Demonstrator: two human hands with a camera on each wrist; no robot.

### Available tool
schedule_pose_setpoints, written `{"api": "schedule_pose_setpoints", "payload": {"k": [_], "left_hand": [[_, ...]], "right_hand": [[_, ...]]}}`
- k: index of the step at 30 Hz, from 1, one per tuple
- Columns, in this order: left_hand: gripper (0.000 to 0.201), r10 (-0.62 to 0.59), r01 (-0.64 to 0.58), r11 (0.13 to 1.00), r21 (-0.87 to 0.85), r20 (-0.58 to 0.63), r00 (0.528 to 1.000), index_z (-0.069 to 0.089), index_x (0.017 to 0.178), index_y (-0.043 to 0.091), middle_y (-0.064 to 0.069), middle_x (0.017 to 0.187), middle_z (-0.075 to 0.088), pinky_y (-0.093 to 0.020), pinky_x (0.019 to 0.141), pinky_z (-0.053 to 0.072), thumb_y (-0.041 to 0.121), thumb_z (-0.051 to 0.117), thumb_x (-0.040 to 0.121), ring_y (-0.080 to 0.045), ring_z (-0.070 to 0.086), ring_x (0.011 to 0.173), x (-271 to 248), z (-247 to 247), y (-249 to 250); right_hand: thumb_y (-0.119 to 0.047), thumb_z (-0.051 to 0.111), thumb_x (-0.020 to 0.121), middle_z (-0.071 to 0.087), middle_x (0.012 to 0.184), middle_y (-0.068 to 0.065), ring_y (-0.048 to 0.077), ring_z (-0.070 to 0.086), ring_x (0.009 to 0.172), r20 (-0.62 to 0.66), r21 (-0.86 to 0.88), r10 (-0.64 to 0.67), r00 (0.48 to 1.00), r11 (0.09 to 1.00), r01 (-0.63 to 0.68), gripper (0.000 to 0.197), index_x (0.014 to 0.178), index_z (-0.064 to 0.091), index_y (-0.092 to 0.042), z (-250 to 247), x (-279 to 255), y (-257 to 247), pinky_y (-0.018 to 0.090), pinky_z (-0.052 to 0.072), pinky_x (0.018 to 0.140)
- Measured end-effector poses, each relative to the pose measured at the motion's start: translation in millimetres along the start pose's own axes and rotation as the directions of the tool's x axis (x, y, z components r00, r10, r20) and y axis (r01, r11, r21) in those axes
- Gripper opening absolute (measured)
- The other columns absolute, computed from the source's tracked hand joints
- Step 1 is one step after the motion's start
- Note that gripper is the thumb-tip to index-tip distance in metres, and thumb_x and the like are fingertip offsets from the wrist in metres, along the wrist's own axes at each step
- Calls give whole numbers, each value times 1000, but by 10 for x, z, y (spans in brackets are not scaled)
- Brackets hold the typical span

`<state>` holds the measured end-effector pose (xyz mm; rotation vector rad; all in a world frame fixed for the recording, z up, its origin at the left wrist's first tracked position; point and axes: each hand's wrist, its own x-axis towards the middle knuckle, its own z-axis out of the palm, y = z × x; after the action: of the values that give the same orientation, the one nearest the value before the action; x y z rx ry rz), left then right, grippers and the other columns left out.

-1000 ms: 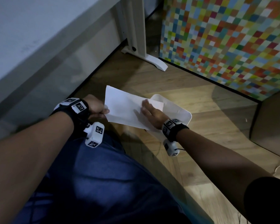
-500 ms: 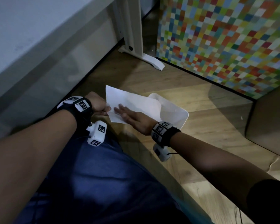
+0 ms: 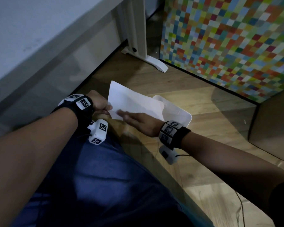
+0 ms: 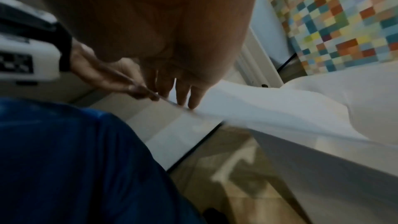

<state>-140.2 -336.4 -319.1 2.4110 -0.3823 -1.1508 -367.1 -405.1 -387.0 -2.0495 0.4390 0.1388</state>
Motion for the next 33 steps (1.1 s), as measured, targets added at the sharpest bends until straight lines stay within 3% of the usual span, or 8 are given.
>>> {"api": "schedule_pose_setpoints", "payload": {"k": [4,7,12,16,20,25,28,33], "left_hand": [[11,8,-8,1000,14,-5,1000,75,98,-6,-17,94,78,-41,88,63,-4,80,88,-27,78,83,-44,-33,77],[9,19,-19,1000,22,-7,1000,72,99,-6,-15,96,75,-31,76,64,-7,76,90,-24,75,79,-76,-65,85],[13,5,-5,1000,12,-15,1000,73,102,-5,-15,99,76,-29,74,64,-5,77,90,-24,77,81,-99,-71,57],[14,3,-4,1000,22,6,1000,75,103,-6,-15,102,77,-37,90,62,-3,79,89,-25,77,89,-163,-71,82],[11,19,-19,1000,17,2,1000,75,102,-6,-14,99,76,-25,65,64,-3,76,92,-22,75,82,-274,-106,113],[6,31,-30,999,16,-23,999,73,97,-9,-18,98,75,-31,72,65,-6,74,92,-25,74,82,-373,-186,71],[10,38,-38,999,1,-35,999,73,97,-10,-21,99,76,-43,85,64,-8,76,88,-32,77,89,-454,-266,44],[14,102,-103,995,-17,-11,995,74,95,-10,-22,96,78,-40,78,65,-8,81,83,-33,78,84,-818,-368,130]], "right_hand": [[-68,23,107,22,174,-18,13,21,161,84,30,80,993,996,-83,65,166,22,-42,35,-56,355,37,8,132],[-76,18,102,39,167,-5,24,40,152,109,-20,372,922,928,-372,76,164,34,-35,-124,-205,739,40,17,129],[-64,17,108,72,118,16,33,64,108,7,-270,599,801,772,-575,78,106,73,-8,-365,-49,1145,42,40,108],[-49,35,112,68,117,16,32,64,100,-72,-86,628,775,770,-632,63,131,65,3,-529,233,1384,42,51,96],[-65,58,95,65,139,17,41,65,120,18,349,795,607,564,-749,80,147,53,-4,-417,343,1709,54,53,104],[-44,75,85,73,115,14,37,70,104,-113,251,738,665,669,-700,44,109,65,-7,-444,330,1718,54,60,96],[-39,74,86,72,87,12,28,68,75,-174,238,712,680,701,-673,33,81,64,-8,-693,178,1386,37,60,69],[-24,67,100,58,74,5,23,56,70,-247,140,621,744,782,-607,30,72,58,-16,-1248,-329,638,34,49,68]]}}
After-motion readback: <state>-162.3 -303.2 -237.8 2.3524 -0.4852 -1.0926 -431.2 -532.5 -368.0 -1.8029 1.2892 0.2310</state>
